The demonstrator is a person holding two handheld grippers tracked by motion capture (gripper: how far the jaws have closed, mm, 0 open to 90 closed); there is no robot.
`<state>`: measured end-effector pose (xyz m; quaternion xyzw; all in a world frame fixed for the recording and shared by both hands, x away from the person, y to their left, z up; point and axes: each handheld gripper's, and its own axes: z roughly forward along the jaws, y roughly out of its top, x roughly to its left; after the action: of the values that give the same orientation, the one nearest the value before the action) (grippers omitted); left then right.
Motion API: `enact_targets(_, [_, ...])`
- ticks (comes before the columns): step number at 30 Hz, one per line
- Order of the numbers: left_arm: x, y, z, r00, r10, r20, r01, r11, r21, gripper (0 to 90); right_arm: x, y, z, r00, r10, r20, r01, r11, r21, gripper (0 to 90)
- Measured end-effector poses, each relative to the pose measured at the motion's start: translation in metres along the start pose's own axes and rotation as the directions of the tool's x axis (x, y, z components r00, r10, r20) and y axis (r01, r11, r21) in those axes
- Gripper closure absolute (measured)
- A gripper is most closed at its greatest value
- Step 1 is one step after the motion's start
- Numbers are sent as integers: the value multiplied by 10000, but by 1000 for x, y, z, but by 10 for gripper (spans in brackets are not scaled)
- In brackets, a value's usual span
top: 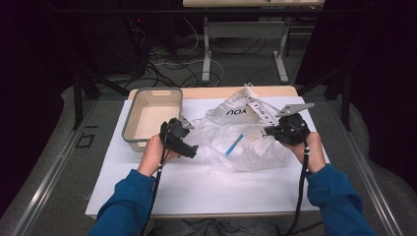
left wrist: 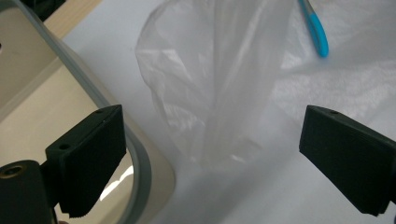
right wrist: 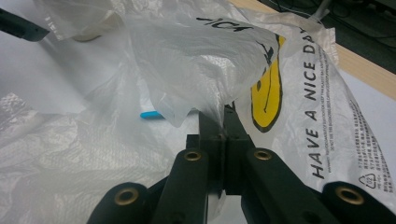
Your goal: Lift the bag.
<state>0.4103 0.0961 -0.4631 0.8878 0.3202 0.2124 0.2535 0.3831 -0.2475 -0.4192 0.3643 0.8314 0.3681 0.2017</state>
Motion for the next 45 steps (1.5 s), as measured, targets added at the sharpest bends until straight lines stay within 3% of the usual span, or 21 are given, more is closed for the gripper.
enact_targets(7, [5,28,25,9997,225,-89,-223,9995,227,89,-7,-2,-4,9999,-2,158,2,10000,-49,900])
enact_targets(16, [3,43,58,9997,37,-245,-17,9966,820,195,-12,-6,-5,9997,207,103,-207,9998,29,900])
enact_targets(19, [0,44,63,9994,37,-339,-13,9974,714,345,-13,-6,-3,9996,234,148,-235,9997,79,900])
enact_targets(25, [-9,42,64,9981,610,-86,-607,9977,303,834,-11,-7,2,9998,178,4,-178,9995,253,900])
enact_targets(26, [-10,40,65,9982,595,-65,-593,9980,209,872,-11,-7,2,9999,108,-8,-108,9996,271,900])
enact_targets(31, [-10,29,58,9992,392,42,-392,9992,41,894,-9,-8,8,10000,74,-63,-72,9992,391,900])
enact_targets(33, [-10,23,53,9998,-24,180,30,9995,-300,894,-7,-8,11,9999,69,-143,-63,9990,454,900])
enact_targets(37, [-12,14,42,9989,-291,365,310,9980,-549,893,-3,-9,16,9997,22,-230,-6,9978,659,896])
enact_targets(43, [-20,3,30,9985,-109,537,144,9978,-652,890,2,-11,28,9992,-188,-366,219,9960,865,893])
enact_targets(45, [-18,1,28,9983,-219,540,259,9969,-743,890,3,-12,30,9991,-132,-393,167,9958,897,888])
